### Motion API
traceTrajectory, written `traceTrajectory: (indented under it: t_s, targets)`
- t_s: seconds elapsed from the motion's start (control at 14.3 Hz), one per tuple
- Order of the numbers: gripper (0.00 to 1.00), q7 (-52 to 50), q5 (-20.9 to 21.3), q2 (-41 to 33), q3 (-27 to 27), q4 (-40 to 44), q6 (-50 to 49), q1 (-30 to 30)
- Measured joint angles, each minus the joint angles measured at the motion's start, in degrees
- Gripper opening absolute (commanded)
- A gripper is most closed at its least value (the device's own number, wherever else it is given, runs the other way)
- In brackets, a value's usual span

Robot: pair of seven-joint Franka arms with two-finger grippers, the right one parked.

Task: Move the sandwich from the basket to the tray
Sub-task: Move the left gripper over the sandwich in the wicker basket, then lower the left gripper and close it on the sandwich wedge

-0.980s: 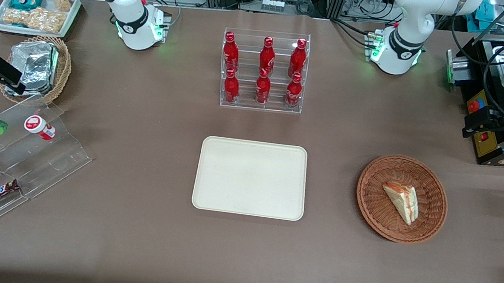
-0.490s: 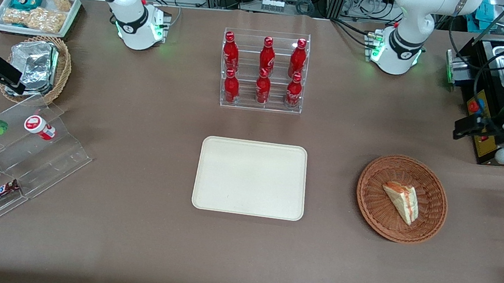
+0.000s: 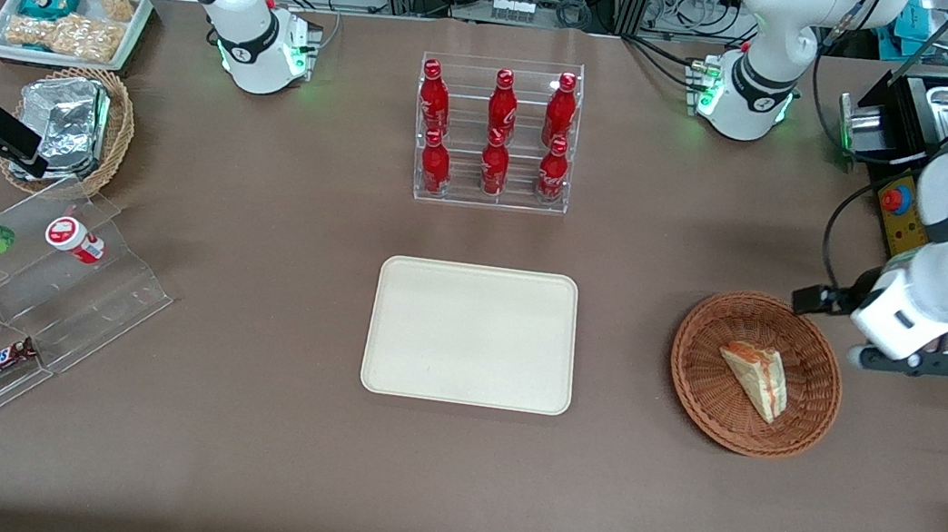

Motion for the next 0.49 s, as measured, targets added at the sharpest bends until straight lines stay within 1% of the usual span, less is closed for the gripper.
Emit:
traceTrajectory:
  t_s: [0.14,0.28,0.49]
  targets:
    - [1.0,-2.6,0.0,0.1,0.0,-6.3,10.2,0.0]
    - [1.0,-8.6,0.0,0.4,0.1,-10.9,18.4,0.0]
    - [1.0,-23.0,0.0,2.3,0.1,-11.8,21.5,0.0]
